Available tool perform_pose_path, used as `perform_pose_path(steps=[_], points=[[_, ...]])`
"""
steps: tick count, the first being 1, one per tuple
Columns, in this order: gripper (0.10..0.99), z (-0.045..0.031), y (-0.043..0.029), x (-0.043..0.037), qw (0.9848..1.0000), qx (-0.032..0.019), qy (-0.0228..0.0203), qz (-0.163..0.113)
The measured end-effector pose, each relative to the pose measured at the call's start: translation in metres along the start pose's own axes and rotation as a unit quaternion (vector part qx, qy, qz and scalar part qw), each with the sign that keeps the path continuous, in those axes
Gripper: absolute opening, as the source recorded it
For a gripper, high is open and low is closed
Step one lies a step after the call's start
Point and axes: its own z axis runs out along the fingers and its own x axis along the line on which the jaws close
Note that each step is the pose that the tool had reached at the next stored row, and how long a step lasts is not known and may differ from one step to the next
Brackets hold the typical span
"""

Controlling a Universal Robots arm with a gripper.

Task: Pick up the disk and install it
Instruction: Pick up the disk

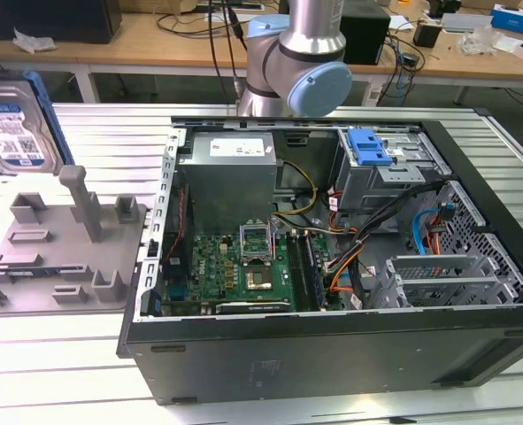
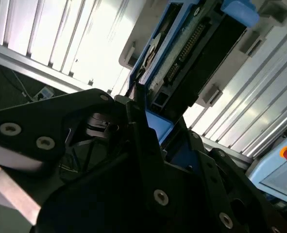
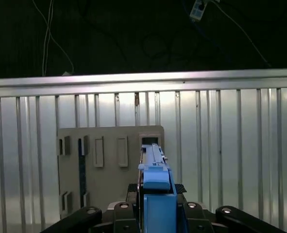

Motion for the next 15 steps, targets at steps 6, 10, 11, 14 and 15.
perform_pose_path(steps=[6, 10, 11, 14, 15], points=[[0.369, -0.0401, 0.0001, 0.0014, 1.0, 0.0, 0.0, 0.0], [0.369, -0.0625, 0.0001, 0.0022, 1.0, 0.0001, 0.0, 0.0], [0.369, -0.0687, 0.0001, 0.0024, 1.0, 0.0, 0.0, 0.0], [0.369, -0.0798, 0.0001, 0.0028, 1.0, 0.0001, -0.0001, 0.0], [0.369, -0.0798, 0.0001, 0.0028, 1.0, 0.0002, -0.0001, 0.0]])
